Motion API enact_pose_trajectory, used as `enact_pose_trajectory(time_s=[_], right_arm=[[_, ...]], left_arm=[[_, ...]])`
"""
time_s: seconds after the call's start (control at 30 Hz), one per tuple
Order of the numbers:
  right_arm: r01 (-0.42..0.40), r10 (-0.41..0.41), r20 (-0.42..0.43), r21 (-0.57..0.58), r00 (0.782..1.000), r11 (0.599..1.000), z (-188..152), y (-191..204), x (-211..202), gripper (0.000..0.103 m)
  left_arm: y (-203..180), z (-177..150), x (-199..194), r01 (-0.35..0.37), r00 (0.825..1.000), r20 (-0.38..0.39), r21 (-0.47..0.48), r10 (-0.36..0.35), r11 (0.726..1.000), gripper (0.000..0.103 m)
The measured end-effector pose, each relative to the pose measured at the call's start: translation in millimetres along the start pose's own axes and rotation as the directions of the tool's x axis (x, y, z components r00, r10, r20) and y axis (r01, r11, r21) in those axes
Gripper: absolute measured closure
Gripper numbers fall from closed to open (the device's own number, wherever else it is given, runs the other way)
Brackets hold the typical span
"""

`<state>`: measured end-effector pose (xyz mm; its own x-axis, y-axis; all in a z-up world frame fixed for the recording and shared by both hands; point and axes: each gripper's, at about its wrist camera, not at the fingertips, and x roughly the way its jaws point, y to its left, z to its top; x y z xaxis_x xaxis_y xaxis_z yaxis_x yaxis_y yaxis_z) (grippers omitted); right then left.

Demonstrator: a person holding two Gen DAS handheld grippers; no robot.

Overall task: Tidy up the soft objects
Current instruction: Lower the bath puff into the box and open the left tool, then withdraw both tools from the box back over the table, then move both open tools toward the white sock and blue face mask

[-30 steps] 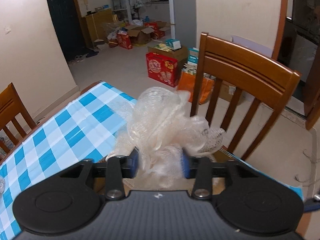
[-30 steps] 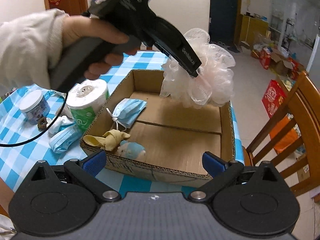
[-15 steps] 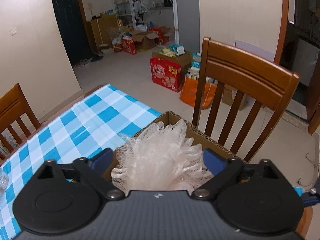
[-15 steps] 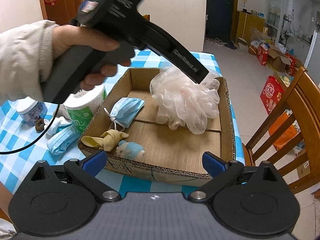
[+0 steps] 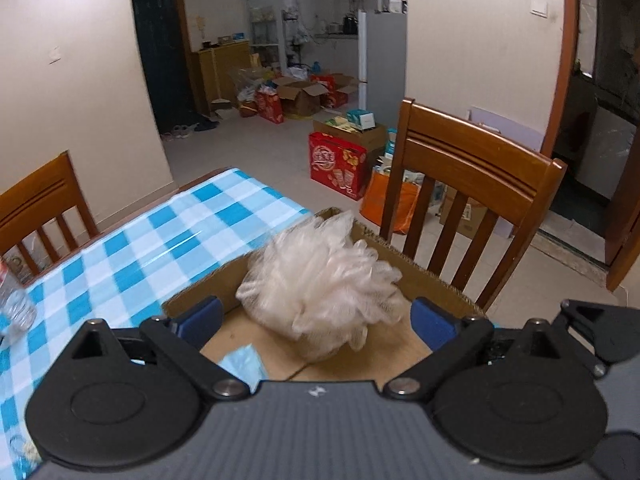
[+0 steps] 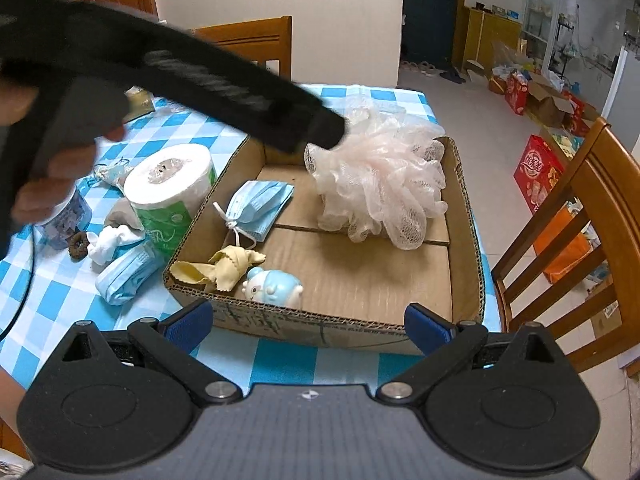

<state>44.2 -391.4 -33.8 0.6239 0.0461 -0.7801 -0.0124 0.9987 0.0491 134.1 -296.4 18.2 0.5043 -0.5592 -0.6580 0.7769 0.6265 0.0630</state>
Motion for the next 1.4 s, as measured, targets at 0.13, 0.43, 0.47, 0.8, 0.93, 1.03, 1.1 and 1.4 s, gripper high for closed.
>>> enact_pose_trajectory(time_s=[0.13, 0.43, 0.47, 0.8, 0.93, 1.03, 1.1, 1.4], right_arm=[[0.003, -0.003, -0.006, -0.007, 1.0, 1.0, -2.0, 9.3, -1.1, 0.0], [0.001, -0.001, 0.0, -0.029, 1.0, 1.0, -1.0, 35.2, -6.4, 0.0], [0.004, -0.004, -0.002, -0.033, 1.0, 0.999, -0.9, 38.8, -5.8, 0.0], [0.01, -0.012, -0.033, -0.06, 0.999, 0.998, -0.9, 83.1, 0.3, 0.0], [0.013, -0.016, -0.038, -0.062, 0.999, 0.998, 0.9, 105.8, 2.2, 0.0], [0.03, -0.033, -0.052, -0.065, 0.998, 0.997, 2.0, 126.1, 6.2, 0.0], [0.044, -0.049, -0.063, -0.071, 0.997, 0.997, 3.4, 140.2, 10.2, 0.0], [0.09, -0.102, -0.137, -0.089, 0.985, 0.992, 7.4, 194.3, 38.2, 0.0]], left_arm=[[7.4, -18.9, -20.0, 0.0, 1.0, -0.009, -0.028, 0.0, 1.0, 0.003], [28.7, -63.4, -55.6, -0.019, 0.999, -0.046, -0.074, 0.015, 0.997, 0.003], [32.1, -67.3, -58.8, -0.022, 0.999, -0.047, -0.083, 0.018, 0.996, 0.003], [75.7, -121.6, -86.1, -0.064, 0.994, -0.093, -0.149, 0.05, 0.987, 0.003], [94.7, -148.8, -93.1, -0.064, 0.991, -0.127, -0.156, 0.044, 0.986, 0.003], [109.9, -167.6, -98.4, -0.054, 0.99, -0.141, -0.164, 0.03, 0.985, 0.003], [121.8, -179.1, -101.7, -0.041, 0.99, -0.141, -0.174, 0.017, 0.984, 0.003], [165.8, -218.6, -108.0, -0.03, 0.985, -0.17, -0.215, -0.007, 0.976, 0.003]])
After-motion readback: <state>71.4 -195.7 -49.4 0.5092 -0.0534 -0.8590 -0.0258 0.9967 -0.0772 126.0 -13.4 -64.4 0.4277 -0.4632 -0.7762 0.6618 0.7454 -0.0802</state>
